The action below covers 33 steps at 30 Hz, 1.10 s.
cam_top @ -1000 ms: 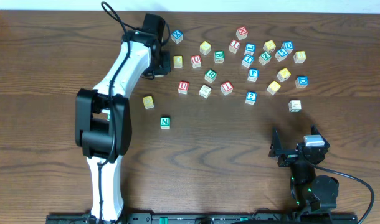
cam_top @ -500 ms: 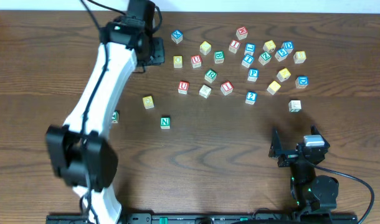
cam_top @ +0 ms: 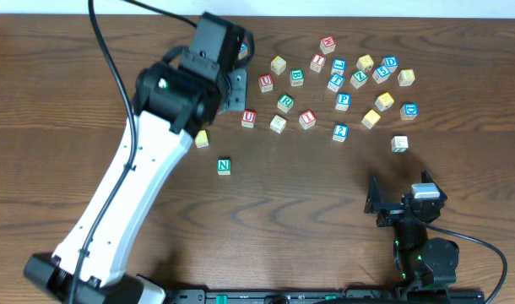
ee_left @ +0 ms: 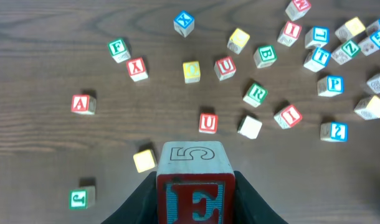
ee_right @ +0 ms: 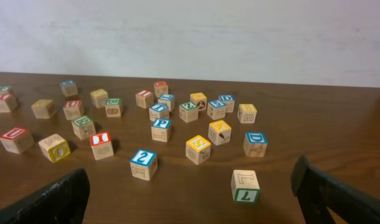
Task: Spell out NEURIPS
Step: 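Move the held red E block to the right of the green N block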
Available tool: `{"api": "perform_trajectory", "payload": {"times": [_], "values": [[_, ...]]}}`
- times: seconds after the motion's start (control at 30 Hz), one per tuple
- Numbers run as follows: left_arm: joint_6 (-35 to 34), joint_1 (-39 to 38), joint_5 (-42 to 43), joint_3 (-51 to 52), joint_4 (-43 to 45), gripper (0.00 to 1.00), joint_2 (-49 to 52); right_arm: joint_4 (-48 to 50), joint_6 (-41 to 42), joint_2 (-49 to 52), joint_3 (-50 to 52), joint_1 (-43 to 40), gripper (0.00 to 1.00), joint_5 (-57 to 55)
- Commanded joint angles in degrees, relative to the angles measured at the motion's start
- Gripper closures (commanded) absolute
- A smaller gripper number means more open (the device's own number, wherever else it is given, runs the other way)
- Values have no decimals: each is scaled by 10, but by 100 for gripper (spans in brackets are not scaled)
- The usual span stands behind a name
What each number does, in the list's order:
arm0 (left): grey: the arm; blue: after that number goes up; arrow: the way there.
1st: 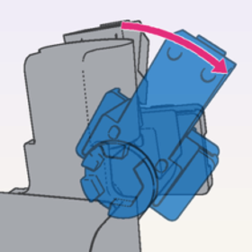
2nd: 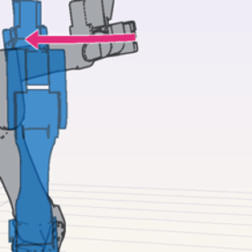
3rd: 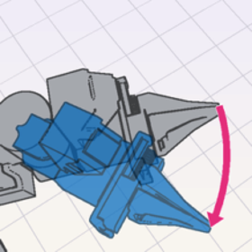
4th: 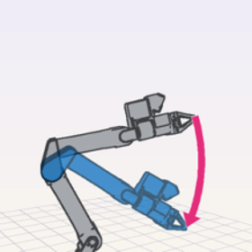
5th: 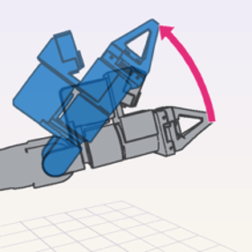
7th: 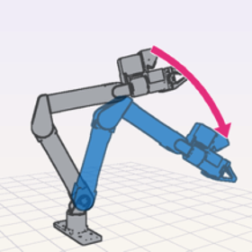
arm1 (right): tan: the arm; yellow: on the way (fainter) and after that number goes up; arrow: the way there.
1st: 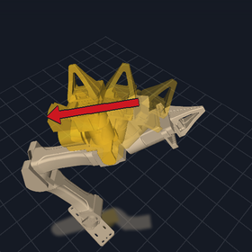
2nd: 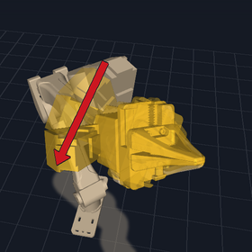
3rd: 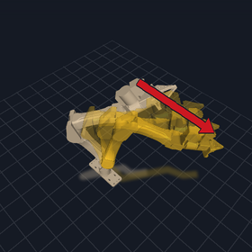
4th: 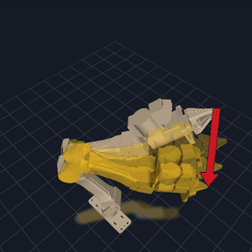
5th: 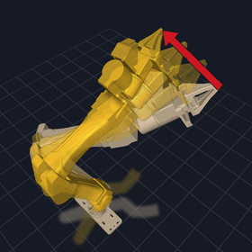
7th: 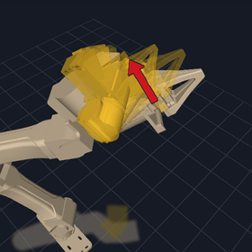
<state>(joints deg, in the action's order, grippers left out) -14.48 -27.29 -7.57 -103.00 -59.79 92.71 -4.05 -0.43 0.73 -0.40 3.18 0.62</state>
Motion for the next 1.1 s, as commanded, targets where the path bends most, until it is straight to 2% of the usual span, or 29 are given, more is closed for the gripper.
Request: {"api": "perform_trajectory", "payload": {"times": [0.0, 0.2, 0.3, 0.47, 0.83, 1.07], "values": [[-33, -19, -37, 75, 14, 92, -39, -3, 8, -2, 1, -5, 1, -1], [-75, -38, -31, 237, 94, 92, -98, -3, 8, -2, 1, -5, 1, 0], [-95, -47, 8, 318, 146, 92, -125, -3, 8, -2, 1, -5, 1, 0], [-141, -57, 27, 405, 197, 92, -133, -3, 8, -2, 1, -5, 1, 0], [-154, -68, 42, 446, 232, 92, -105, -3, 8, -2, 1, -5, 1, 0], [-161, -68, 42, 446, 262, 92, -40, -3, 8, -2, 1, -5, 1, 0]]}}
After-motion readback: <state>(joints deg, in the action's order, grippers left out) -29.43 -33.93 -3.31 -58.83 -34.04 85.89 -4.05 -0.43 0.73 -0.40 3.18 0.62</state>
